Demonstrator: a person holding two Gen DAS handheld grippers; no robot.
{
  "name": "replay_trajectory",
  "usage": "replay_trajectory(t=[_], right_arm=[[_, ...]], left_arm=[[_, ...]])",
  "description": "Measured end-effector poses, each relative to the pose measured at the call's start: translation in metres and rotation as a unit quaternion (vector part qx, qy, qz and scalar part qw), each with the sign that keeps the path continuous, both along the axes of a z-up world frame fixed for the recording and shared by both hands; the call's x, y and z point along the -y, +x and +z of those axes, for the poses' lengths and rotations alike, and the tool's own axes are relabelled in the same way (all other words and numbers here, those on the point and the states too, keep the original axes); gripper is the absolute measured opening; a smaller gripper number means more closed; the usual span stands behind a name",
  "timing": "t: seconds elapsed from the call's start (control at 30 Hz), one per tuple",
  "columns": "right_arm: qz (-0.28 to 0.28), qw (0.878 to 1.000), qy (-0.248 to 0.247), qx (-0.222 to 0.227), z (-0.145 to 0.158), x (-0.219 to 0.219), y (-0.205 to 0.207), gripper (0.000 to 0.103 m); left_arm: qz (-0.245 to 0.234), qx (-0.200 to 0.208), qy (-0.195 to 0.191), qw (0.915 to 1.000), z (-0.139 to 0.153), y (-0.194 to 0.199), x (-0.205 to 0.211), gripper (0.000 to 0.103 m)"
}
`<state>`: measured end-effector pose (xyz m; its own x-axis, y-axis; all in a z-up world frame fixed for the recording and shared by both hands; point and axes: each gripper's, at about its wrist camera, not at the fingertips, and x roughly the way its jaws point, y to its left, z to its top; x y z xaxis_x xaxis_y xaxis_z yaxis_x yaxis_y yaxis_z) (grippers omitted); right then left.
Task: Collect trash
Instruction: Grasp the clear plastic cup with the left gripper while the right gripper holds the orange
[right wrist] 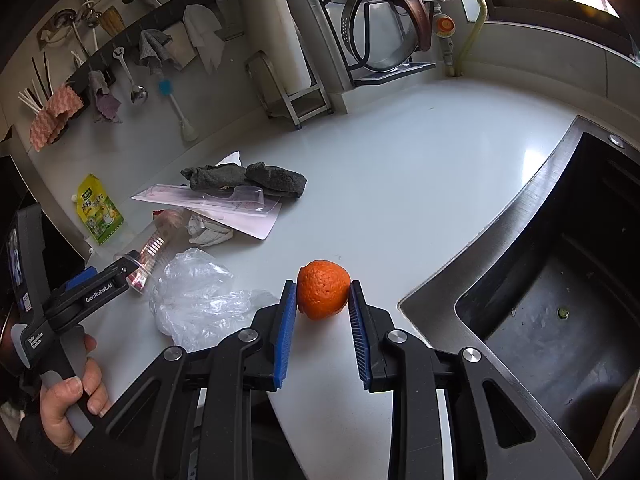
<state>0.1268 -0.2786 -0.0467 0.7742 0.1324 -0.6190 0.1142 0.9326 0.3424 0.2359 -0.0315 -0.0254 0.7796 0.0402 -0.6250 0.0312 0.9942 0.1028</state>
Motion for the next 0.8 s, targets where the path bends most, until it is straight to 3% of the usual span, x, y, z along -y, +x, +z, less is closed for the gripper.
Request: replay_trajectory(t=[0.17, 0.23, 0.33, 0.37, 0.47, 0.6, 0.8], right_arm=[[0.004, 1.0, 0.008, -0.004, -0.003, 0.001, 0.002, 0.026], [0.005, 1.0, 0.01, -0.01, -0.006, 0.002, 0.004, 0.027], [0.007, 1.0, 0.011, -0.01, -0.006, 0.001, 0.004, 0.027], [0.007, 1.0, 0.01, -0.011, -0.007, 0.001, 0.004, 0.027], [0.008, 1.0, 0.01, -0.012, -0.007, 0.0, 0.004, 0.027], [0.008, 1.0, 0.008, -0.011, -0.007, -0.001, 0.004, 0.027], [0.01, 1.0, 0.006, -0.011, -0.008, -0.001, 0.004, 0.027]], left_arm=[[-0.016, 0.019, -0.003, 0.9997, 0.004, 0.004, 0.011, 0.094], [-0.023, 0.024, -0.003, 0.9994, 0.006, 0.005, 0.014, 0.081], [-0.035, 0.013, -0.007, 0.9993, 0.004, 0.01, 0.018, 0.053], [-0.038, 0.007, -0.01, 0.9992, 0.003, 0.012, 0.018, 0.038], [-0.041, -0.005, -0.025, 0.9988, 0.001, 0.014, 0.015, 0.014], [-0.044, 0.005, -0.032, 0.9985, 0.002, 0.008, 0.01, 0.006], [-0.053, 0.015, -0.04, 0.9977, 0.007, -0.004, 0.007, 0.004]])
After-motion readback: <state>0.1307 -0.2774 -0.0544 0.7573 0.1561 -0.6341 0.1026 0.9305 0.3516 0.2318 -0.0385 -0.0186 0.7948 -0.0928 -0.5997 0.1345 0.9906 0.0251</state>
